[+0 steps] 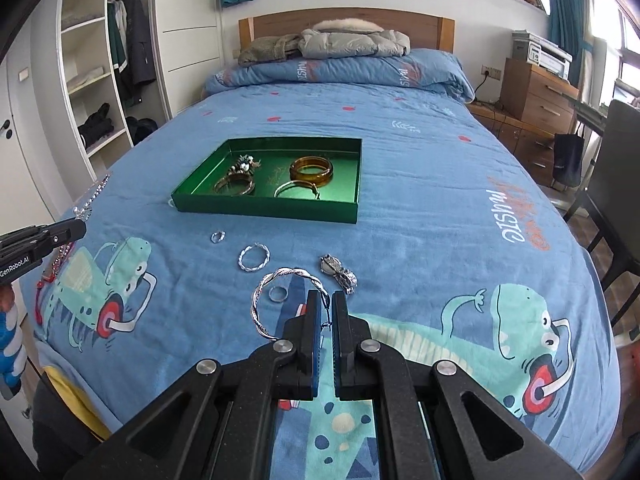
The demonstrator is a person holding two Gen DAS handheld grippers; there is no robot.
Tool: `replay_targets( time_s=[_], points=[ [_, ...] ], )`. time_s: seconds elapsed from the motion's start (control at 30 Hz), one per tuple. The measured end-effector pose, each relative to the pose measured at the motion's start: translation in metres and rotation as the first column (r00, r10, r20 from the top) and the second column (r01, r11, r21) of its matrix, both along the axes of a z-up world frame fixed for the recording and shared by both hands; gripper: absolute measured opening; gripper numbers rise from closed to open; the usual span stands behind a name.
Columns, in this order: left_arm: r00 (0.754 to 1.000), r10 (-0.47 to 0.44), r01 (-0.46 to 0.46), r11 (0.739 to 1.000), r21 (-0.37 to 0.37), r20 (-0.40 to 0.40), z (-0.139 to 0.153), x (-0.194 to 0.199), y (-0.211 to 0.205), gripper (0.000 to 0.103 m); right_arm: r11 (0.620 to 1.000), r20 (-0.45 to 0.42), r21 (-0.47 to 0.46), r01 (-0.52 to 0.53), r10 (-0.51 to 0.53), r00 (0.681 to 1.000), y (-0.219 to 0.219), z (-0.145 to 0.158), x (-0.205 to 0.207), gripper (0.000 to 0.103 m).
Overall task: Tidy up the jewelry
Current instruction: 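Carry the necklace and twisted bangle into the green tray and open both tools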
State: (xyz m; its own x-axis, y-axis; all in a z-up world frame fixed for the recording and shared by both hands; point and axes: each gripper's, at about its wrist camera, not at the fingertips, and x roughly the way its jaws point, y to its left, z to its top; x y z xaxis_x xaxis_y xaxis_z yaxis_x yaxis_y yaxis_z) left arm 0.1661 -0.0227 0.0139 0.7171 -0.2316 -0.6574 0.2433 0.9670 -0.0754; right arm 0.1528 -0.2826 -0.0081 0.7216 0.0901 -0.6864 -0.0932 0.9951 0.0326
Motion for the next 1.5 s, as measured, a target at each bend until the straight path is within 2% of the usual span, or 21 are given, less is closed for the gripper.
replay_targets(
  time_s=[0.27,0.47,0.67,0.8,1.0,1.17,1.33,1.5],
  points=[
    [1.000,-0.009,0.009,1.000,-0.010,0.013,0.011,0.056,-0.002,0.007,1.000,0.034,0.002,-0.022,0.022,0.999,0.012,0.019,0.050,0.005],
    [1.000,0.004,-0.004,1.000,-0.006,-0.002,0.002,0.128,-0.015,0.007,0.999,0.036,-0.010,-0.040,0.040,0.999,0.023,0.019,0.115,0.005],
    [0.996,0.054,-0.055,0.998,-0.008,-0.068,-0.033,0.201,-0.020,0.007,0.999,0.004,-0.003,-0.045,0.045,0.999,0.029,-0.006,0.181,0.005],
    [0.990,0.079,-0.080,0.997,-0.002,-0.118,-0.062,0.231,-0.020,0.007,0.999,-0.037,0.015,-0.047,0.047,0.998,0.032,-0.032,0.216,0.005],
    [0.980,0.104,-0.104,0.995,0.009,-0.168,-0.096,0.251,-0.021,0.007,0.998,-0.106,0.002,-0.060,0.060,0.993,0.040,-0.066,0.245,0.005],
    [0.975,0.118,-0.117,0.993,0.020,-0.187,-0.111,0.256,-0.020,0.007,0.997,-0.166,-0.015,-0.070,0.066,0.984,0.045,-0.086,0.258,0.005],
    [0.974,0.122,-0.119,0.993,0.026,-0.193,-0.119,0.257,-0.019,0.007,0.996,-0.202,-0.034,-0.087,0.079,0.976,0.047,-0.098,0.260,0.005],
    [0.974,0.119,-0.113,0.993,0.040,-0.191,-0.120,0.257,-0.021,0.008,0.994,-0.207,-0.052,-0.093,0.080,0.975,0.051,-0.096,0.262,0.005]
  ],
)
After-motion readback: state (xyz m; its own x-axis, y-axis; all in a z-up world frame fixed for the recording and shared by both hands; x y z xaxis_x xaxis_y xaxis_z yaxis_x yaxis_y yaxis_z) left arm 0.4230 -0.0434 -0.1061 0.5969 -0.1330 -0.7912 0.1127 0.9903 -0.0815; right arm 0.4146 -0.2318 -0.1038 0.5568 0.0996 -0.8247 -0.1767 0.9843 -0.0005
